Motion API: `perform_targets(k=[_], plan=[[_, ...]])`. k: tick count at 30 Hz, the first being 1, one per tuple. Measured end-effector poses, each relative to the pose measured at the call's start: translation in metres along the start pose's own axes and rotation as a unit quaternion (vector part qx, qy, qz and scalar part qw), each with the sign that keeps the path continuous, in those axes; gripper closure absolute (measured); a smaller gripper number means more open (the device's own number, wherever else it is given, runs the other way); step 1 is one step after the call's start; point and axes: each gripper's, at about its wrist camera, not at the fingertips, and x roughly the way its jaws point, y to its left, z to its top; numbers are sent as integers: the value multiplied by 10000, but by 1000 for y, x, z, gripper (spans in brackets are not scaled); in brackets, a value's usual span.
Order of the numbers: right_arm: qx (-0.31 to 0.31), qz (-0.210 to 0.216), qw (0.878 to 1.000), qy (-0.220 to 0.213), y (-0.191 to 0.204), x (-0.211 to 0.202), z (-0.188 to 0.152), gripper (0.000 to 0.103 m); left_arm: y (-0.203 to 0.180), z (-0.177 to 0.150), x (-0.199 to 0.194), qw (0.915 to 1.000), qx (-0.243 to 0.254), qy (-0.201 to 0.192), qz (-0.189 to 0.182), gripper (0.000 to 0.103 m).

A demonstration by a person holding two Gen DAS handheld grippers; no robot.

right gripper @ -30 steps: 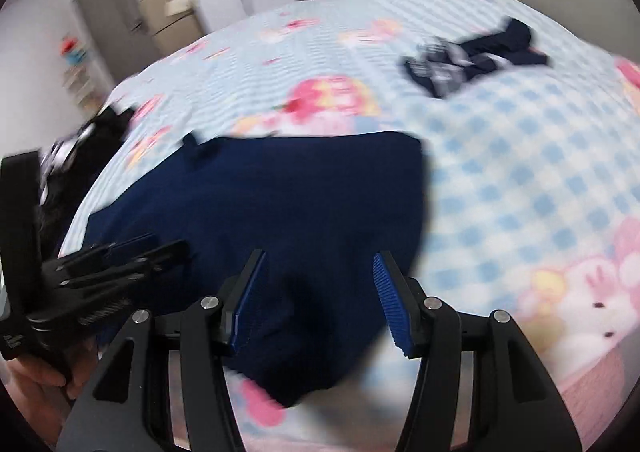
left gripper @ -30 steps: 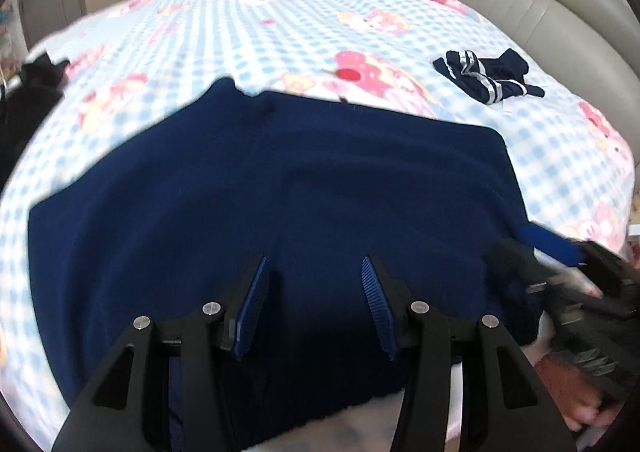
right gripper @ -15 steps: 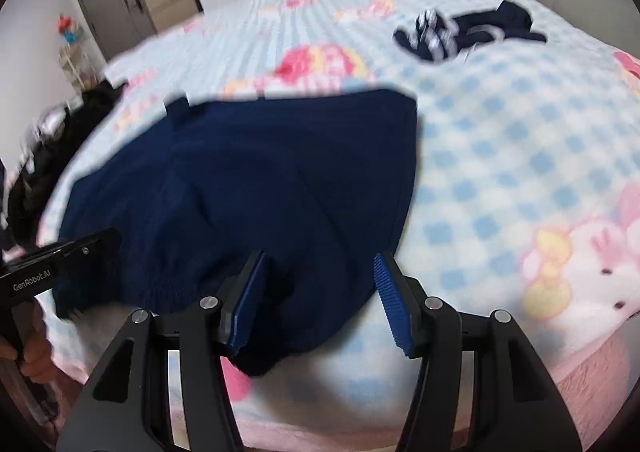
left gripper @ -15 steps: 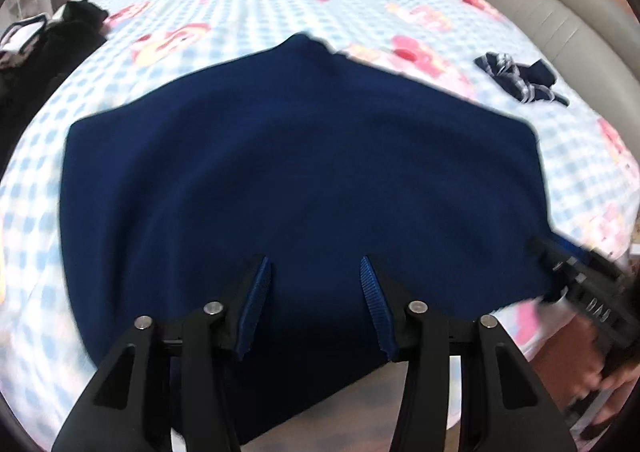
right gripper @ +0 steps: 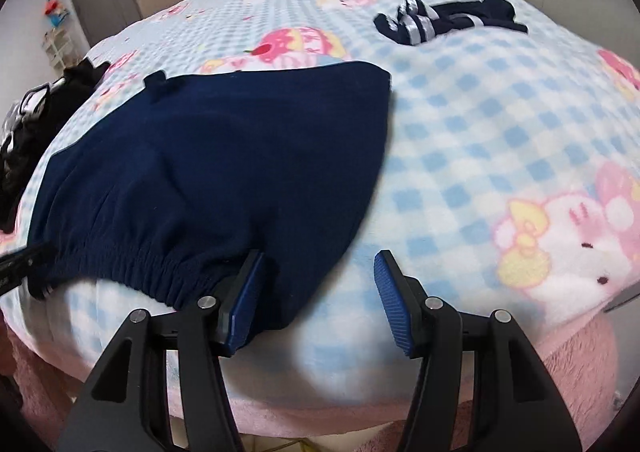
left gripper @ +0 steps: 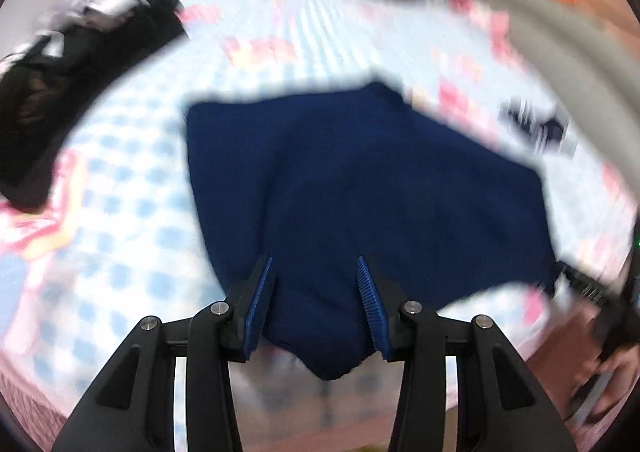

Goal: Fold clothes

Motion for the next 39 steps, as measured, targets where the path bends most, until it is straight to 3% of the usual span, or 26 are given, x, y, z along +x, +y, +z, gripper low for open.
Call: perform_targets(k=[1,2,5,9,13,16,20,24,27,29,31,34,39], plan=[[79,-23,10000,-46,-3,-3,2,46,1,1,-8,9999,-2,-117,-55,59],[144,60,9998,-123,-5,-8,3,46,-1,1,-6,9999,119,9,-44,59],[429,431,9977,-282,-13,-19,2,46,0,-9,8,9974,383,244,562,59],[199,13,9997,153,-12,1,-2,46,14,-17,18,9948,287,532,824,60],[66,-149,9998,105,-7,-6,-5,46,27,-10,-1,9986,-162,205,452,60],[95,-4,9999,-40,-6,-11,1,46,39,-2,1,9984,-453,291,199,60],[30,93,9996,-266,-7,-19,16,46,34,-1,12,9986,-259,444,81,61],[59,-99,9999,-54,-14,-3,32,46,34,-15,16,9962,122,599,627,60],[-44,-430,9990,82,-20,4,30,46,24,-8,-2,9951,356,409,831,62],[48,-524,9986,13,-27,1,29,46,6,4,-17,9960,629,178,602,63],[271,-37,9996,-1,-39,0,37,46,-19,23,-17,9977,646,171,-73,63],[150,480,9987,69,-39,7,53,46,-65,41,6,9938,840,261,-682,63],[-182,467,9985,200,-24,37,69,46,-151,70,57,9818,1254,541,-1319,63]])
